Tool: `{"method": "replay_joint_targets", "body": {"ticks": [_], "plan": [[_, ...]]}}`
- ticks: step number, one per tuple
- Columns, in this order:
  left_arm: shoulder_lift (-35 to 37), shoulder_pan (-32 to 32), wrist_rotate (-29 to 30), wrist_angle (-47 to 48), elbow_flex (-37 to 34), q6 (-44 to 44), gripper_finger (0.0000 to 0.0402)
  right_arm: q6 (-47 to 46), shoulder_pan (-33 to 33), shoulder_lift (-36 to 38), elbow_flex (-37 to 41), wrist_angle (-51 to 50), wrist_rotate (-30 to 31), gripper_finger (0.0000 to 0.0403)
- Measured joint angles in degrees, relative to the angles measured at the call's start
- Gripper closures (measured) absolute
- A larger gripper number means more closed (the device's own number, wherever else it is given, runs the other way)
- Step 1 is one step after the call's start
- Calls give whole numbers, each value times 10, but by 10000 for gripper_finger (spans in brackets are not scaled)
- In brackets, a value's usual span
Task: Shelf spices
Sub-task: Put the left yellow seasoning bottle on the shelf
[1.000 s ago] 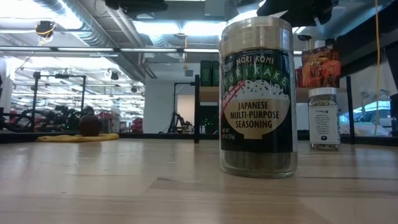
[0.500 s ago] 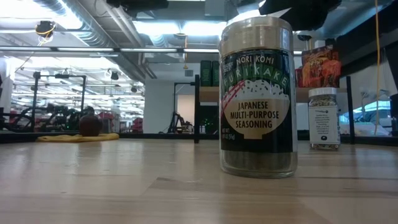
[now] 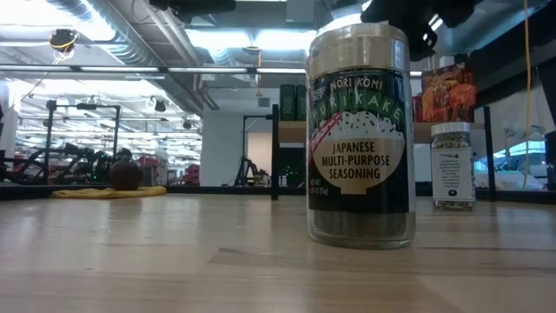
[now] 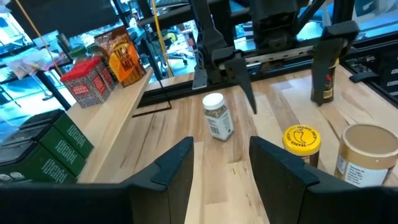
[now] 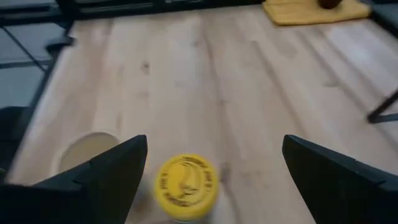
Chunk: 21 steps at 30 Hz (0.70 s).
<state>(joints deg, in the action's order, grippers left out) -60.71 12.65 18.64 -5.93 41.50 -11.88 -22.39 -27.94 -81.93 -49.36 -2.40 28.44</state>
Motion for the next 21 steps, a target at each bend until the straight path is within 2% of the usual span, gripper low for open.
{"method": "replay_joint_targets", "body": {"ticks": [13, 19, 21], "plan": [[0, 1, 0, 5, 0, -3, 251, -28, 15, -42, -5, -1, -29, 23], [0, 1, 0, 5, 0, 0, 251, -27, 42, -43, -5, 29, -97, 23], [0, 1, 0, 5, 0, 1, 251, -20, 41, -43, -5, 32, -102, 23]]}}
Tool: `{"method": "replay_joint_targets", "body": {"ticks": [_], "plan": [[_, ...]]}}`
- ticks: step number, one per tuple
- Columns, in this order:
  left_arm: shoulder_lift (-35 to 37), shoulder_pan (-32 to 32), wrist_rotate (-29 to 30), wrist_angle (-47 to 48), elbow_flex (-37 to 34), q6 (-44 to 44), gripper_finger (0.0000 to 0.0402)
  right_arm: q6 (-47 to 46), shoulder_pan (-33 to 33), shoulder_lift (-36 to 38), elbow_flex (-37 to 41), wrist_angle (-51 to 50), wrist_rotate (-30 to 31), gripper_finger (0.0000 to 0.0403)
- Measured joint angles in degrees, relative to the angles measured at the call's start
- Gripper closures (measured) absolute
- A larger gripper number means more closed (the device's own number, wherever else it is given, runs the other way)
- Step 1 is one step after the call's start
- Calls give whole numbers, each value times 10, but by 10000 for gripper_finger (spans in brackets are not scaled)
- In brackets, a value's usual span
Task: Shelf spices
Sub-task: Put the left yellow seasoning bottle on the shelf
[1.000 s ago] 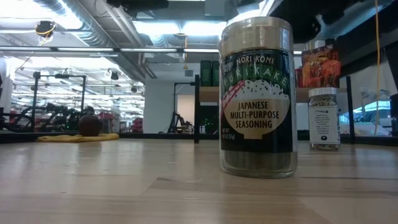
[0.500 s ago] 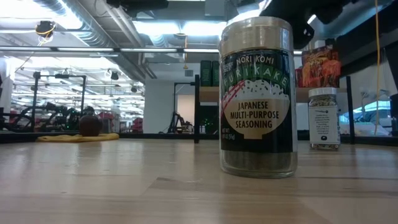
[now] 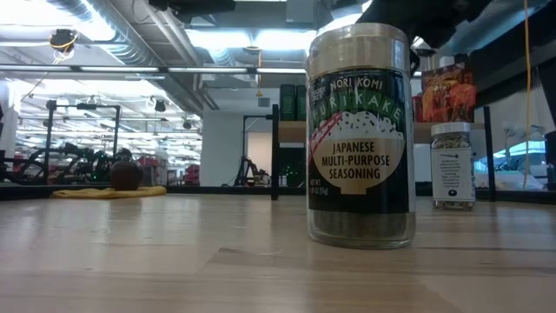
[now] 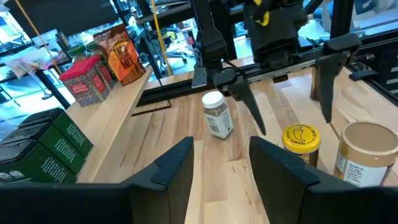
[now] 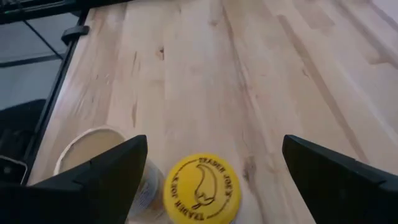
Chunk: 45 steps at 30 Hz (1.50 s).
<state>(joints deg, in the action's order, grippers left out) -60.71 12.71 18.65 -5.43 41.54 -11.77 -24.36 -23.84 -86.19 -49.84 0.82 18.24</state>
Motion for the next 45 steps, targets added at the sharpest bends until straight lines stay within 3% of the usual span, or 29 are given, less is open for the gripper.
{"method": "replay_joint_targets", "body": {"ticks": [11, 45], "plan": [[0, 0, 0, 0, 0, -1, 251, 8, -1, 0, 0, -5, 42, 23], [0, 0, 0, 1, 0, 0, 251, 8, -1, 0, 0, -10, 51, 23]]}}
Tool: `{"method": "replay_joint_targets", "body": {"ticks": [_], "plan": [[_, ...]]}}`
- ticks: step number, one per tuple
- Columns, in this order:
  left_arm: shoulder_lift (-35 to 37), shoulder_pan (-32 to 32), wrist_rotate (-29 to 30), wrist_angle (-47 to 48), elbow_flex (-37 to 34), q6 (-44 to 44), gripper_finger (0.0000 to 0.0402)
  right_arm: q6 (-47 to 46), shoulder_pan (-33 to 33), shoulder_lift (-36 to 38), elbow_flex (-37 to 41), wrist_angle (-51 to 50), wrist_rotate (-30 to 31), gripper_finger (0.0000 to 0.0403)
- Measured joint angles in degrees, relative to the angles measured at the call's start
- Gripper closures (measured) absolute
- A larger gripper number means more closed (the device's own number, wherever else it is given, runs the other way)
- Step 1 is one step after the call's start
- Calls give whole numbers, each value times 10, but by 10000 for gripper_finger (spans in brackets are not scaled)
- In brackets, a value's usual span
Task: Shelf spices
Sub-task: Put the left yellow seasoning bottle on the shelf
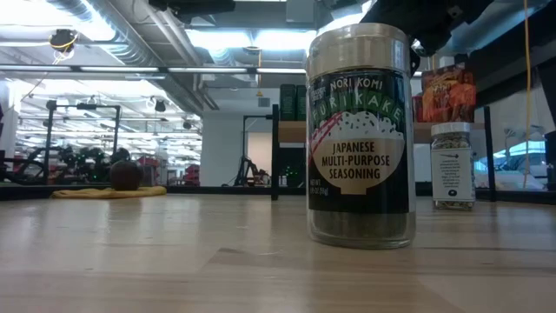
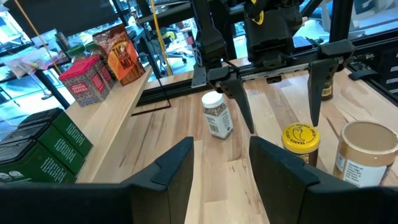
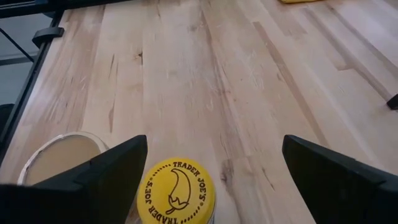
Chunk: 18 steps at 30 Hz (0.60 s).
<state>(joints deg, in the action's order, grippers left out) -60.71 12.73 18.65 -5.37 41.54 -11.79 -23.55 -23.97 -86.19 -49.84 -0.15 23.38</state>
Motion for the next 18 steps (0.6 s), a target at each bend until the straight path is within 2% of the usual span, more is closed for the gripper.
{"method": "replay_joint_targets", "body": {"ticks": [10, 15, 18], "plan": [[0, 0, 0, 4, 0, 0, 251, -14, 0, 5, 0, 11, -18, 23], [0, 0, 0, 4, 0, -4, 251, -20, 0, 24, -42, -76, -33, 23], [0, 0, 0, 3, 0, -4, 251, -18, 0, 4, -81, -111, -38, 23]]}}
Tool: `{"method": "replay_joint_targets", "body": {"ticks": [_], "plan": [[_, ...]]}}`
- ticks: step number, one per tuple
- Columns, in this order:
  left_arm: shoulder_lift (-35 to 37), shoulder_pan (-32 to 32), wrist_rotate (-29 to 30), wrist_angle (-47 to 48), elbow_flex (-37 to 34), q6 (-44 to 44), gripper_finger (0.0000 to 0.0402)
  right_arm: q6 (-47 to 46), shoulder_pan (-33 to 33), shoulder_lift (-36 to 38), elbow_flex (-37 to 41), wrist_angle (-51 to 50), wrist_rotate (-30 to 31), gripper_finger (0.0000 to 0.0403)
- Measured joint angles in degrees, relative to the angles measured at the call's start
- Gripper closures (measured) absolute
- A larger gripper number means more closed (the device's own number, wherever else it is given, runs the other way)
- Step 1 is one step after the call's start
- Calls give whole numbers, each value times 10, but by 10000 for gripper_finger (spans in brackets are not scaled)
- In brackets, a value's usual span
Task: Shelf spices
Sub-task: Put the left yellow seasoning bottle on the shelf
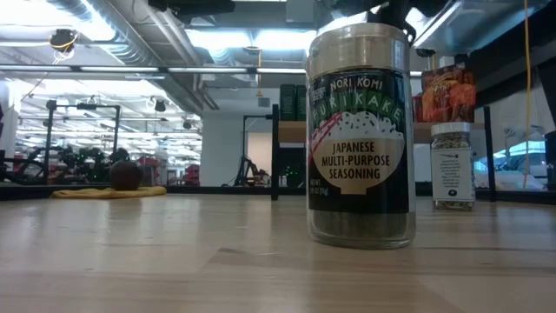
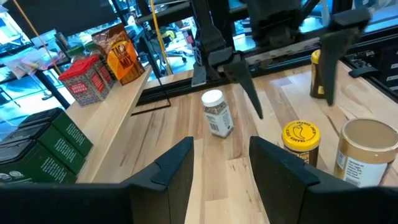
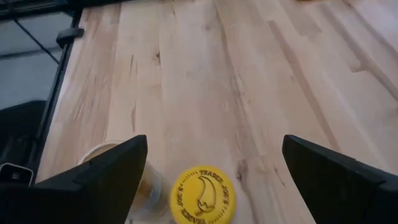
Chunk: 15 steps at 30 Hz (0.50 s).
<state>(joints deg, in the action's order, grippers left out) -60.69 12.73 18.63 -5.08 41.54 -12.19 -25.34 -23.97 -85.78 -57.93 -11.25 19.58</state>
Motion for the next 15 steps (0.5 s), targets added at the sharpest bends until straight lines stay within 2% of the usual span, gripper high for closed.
{"method": "replay_joint_targets", "body": {"ticks": [7, 12, 15], "plan": [[0, 0, 0, -1, 0, 0, 251, 2, 0, -78, -103, -167, 1, 23], [0, 0, 0, 0, 0, 0, 251, 0, 0, -103, -124, -174, -31, 23], [0, 0, 0, 2, 0, 0, 251, -11, 0, -110, -125, -181, -28, 23]]}}
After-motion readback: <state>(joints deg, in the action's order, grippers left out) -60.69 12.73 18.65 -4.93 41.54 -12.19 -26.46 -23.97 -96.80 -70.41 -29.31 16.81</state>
